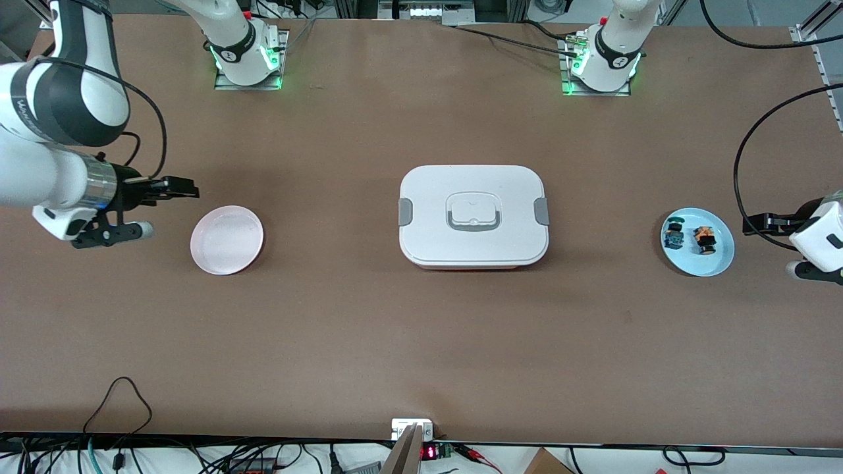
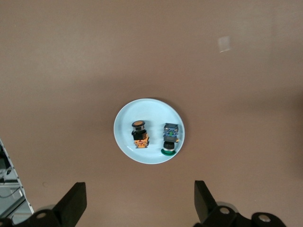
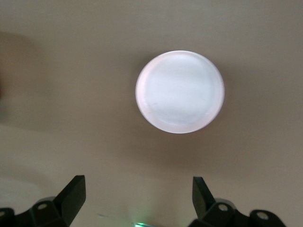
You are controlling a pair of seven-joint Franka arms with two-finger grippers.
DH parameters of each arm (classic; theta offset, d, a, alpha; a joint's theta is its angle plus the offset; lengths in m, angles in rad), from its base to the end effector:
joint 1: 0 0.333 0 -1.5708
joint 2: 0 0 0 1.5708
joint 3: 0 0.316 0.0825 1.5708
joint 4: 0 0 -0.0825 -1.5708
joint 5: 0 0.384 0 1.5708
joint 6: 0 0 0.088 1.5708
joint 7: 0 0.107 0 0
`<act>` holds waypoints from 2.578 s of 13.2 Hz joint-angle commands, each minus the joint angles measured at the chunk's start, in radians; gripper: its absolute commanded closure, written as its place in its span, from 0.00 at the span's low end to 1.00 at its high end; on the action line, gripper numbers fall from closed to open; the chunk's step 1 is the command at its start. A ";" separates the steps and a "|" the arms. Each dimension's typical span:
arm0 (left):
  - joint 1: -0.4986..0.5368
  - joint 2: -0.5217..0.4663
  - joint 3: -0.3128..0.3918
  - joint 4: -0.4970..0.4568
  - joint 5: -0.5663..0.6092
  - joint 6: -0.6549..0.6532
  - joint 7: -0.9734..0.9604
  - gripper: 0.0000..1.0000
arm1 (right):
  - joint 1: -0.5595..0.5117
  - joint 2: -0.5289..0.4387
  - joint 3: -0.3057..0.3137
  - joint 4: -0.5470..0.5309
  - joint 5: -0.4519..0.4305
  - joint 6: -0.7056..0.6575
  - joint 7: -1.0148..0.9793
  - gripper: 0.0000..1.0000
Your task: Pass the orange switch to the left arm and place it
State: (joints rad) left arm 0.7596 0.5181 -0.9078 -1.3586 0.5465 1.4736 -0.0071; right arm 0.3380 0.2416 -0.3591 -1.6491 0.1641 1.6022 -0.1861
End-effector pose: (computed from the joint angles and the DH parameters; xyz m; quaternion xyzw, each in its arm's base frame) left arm 0.6465 0.0814 0.4916 -0.9900 0.0606 0.1007 0.0783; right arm 0.5990 0.0208 0.4584 -0.9878 -0.0669 0.1307 0.0523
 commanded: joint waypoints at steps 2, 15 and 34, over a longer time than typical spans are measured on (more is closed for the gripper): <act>-0.012 -0.047 -0.073 0.056 -0.020 -0.035 0.004 0.00 | -0.050 -0.010 0.008 0.035 -0.115 0.019 -0.016 0.00; -0.735 -0.498 0.865 -0.185 -0.517 -0.006 0.057 0.00 | -0.274 -0.159 0.232 0.017 -0.170 0.030 0.114 0.00; -0.727 -0.480 0.925 -0.252 -0.557 0.114 0.076 0.00 | -0.252 -0.165 0.238 0.025 -0.158 0.074 0.155 0.00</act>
State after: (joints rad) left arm 0.0371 0.0302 0.0078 -1.6468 0.0141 1.6025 0.0519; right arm 0.0825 0.0846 -0.1260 -1.6324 0.0145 1.6778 -0.0712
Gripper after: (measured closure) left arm 0.000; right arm 0.000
